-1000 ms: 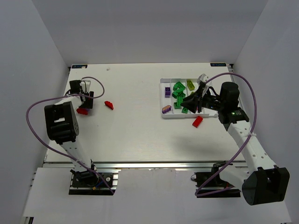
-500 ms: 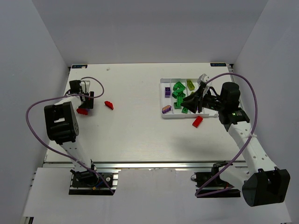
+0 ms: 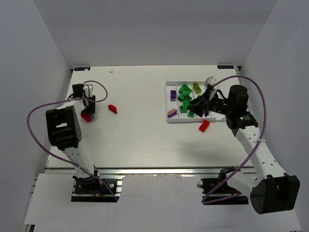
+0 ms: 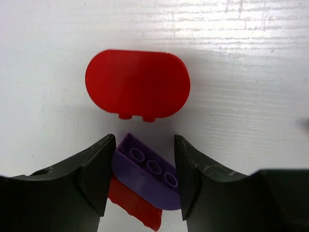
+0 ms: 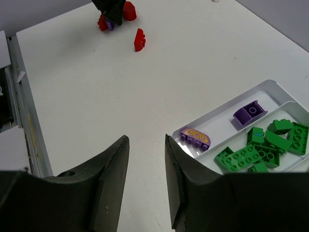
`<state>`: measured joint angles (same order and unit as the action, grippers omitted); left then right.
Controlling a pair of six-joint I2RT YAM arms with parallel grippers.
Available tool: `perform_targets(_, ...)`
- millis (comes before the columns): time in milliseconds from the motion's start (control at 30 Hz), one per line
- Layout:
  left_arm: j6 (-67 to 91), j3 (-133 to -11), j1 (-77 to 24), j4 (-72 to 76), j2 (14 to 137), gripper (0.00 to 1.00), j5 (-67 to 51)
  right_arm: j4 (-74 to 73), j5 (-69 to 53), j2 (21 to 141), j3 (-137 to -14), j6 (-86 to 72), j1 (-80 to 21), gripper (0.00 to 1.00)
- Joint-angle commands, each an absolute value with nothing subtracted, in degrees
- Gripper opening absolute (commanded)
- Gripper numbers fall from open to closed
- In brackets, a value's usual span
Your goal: Sort the legos into containers by color
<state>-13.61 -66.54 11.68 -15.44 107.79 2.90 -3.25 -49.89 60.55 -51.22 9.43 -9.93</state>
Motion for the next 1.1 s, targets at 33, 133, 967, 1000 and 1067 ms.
perform_targets(33, -12.0, -64.6, 11.9, -17.7, 103.8, 0.63, 1.9, -1.3, -51.0, 59.2, -52.6, 9.0, -10.2, 0.41)
perform_targets(133, -11.9, -63.6, 11.8, -17.6, 103.3, 0.7, 2.1, -1.4, -51.0, 58.9, -52.5, 8.9, -9.9, 0.42)
perform_targets(967, -8.0, -57.5, 10.8, -22.4, 97.9, 0.9, 6.2, -0.6, -53.6, 56.9, -51.9, 6.4, -8.7, 0.42)
perform_targets(1000, -8.0, -57.4, 10.5, -22.5, 97.6, 0.9, 6.2, -0.6, -53.8, 56.8, -51.9, 6.2, -8.5, 0.42)
perform_targets(1067, -8.2, -57.5, 10.3, -22.7, 97.6, 0.91, 6.0, -0.6, -54.1, 56.6, -51.8, 5.9, -8.2, 0.42)
